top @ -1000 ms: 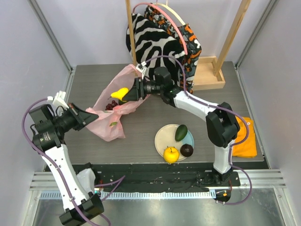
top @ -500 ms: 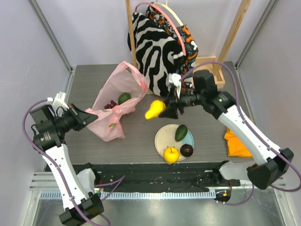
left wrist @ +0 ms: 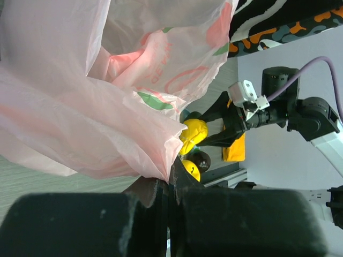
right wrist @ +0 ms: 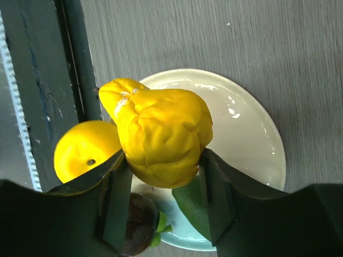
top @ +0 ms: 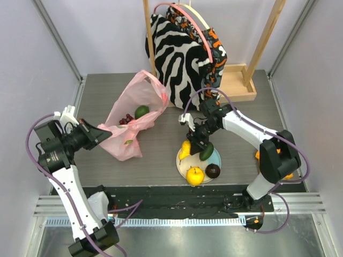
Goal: Take the fake fruits out of the plastic bag
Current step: Place the fake fruit on the plate.
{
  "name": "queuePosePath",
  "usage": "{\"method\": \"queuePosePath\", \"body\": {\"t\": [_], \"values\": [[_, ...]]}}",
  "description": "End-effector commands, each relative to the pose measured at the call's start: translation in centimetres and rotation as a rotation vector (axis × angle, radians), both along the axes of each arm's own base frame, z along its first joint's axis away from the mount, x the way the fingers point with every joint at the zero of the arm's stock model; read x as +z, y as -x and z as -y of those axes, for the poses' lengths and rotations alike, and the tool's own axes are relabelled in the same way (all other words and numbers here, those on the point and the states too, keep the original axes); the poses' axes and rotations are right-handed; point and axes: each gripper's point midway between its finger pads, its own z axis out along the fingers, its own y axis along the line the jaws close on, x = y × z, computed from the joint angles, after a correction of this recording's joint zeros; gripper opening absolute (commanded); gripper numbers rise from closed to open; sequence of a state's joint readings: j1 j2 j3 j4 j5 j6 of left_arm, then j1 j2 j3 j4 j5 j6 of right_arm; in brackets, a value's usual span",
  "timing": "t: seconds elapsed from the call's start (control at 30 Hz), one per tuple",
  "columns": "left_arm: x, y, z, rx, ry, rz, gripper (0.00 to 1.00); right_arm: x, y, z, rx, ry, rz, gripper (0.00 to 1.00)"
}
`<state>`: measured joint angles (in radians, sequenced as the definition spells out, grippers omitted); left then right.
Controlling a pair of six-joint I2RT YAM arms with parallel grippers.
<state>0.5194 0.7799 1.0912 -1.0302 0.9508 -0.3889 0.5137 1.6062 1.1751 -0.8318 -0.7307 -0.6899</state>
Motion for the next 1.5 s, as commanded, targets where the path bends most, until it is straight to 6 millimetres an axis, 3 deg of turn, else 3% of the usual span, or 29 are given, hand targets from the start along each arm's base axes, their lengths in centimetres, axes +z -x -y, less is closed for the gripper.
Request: {"method": "queuePosePath", "body": {"t": [0.0, 0.2, 0.57, 0.8, 0.87, 0.9, 0.97, 1.1, 1.17, 1.2, 1.27, 1.3, 1.33, 1.37, 1.43, 1.47], "values": [[0.9, 0.7, 0.3, 0.005, -0.018, 0.032, 0.00, 0.0, -1.8, 0.5, 0.070, 0.044, 0.086, 0.46], [0.9, 1.1, 0.4, 0.008, -0.026, 0.030, 0.00, -2.6, -3.7, 1.8, 0.114, 0.164, 0.143, 0.46], [0.9, 1.1, 0.4, 0.005, -0.024, 0.026, 0.00, -3.6, -6.4, 2.8, 0.137, 0.262, 0.226, 0.58], [0.6, 0.9, 0.5, -0.006, -0.010, 0.022, 0.00, -1.7, -5.3, 2.6, 0.187, 0.213, 0.238, 0.83], [0.6, 0.8, 0.5, -0.013, -0.009, 0.023, 0.00, 0.3, -5.2, 1.4, 0.210, 0.148, 0.234, 0.99], [0.7, 0.8, 0.5, -0.015, -0.010, 0.024, 0.00, 1.5, -4.2, 1.3, 0.215, 0.125, 0.190, 1.00], [0.4, 0.8, 0.4, -0.019, -0.015, 0.020, 0.00, 5.8, -4.9, -0.6, 0.180, 0.031, 0.211, 1.00], [-0.4, 1.0, 0.4, -0.017, -0.017, -0.011, 0.00, 15.3, -5.5, -5.2, 0.120, -0.210, 0.299, 0.95], [-1.0, 1.5, 0.6, -0.016, -0.004, -0.043, 0.00, 17.7, -5.5, -7.2, 0.027, -0.273, 0.276, 0.89], [-1.1, 1.6, 0.7, -0.010, 0.014, -0.063, 0.00, 19.7, -6.5, -8.6, 0.005, -0.348, 0.336, 0.82], [-1.3, 1.8, 0.9, 0.008, 0.053, -0.103, 0.00, 21.2, -6.6, -10.5, -0.028, -0.416, 0.354, 0.72], [-1.3, 1.9, 1.0, 0.007, 0.070, -0.112, 0.00, 23.0, -7.4, -12.0, -0.073, -0.493, 0.370, 0.68], [-1.4, 2.0, 1.1, 0.009, 0.070, -0.116, 0.00, 22.6, -8.0, -12.7, -0.111, -0.503, 0.379, 0.63], [-1.6, 2.1, 1.1, 0.009, 0.066, -0.123, 0.00, 24.0, -8.2, -14.7, -0.114, -0.574, 0.430, 0.62], [-2.3, 2.3, 0.9, 0.013, 0.046, -0.139, 0.00, 22.8, -9.3, -17.1, -0.192, -0.585, 0.419, 0.60], [-2.6, 2.5, 1.0, 0.008, 0.050, -0.151, 0.00, 23.5, -9.1, -19.3, -0.191, -0.641, 0.446, 0.59]]}}
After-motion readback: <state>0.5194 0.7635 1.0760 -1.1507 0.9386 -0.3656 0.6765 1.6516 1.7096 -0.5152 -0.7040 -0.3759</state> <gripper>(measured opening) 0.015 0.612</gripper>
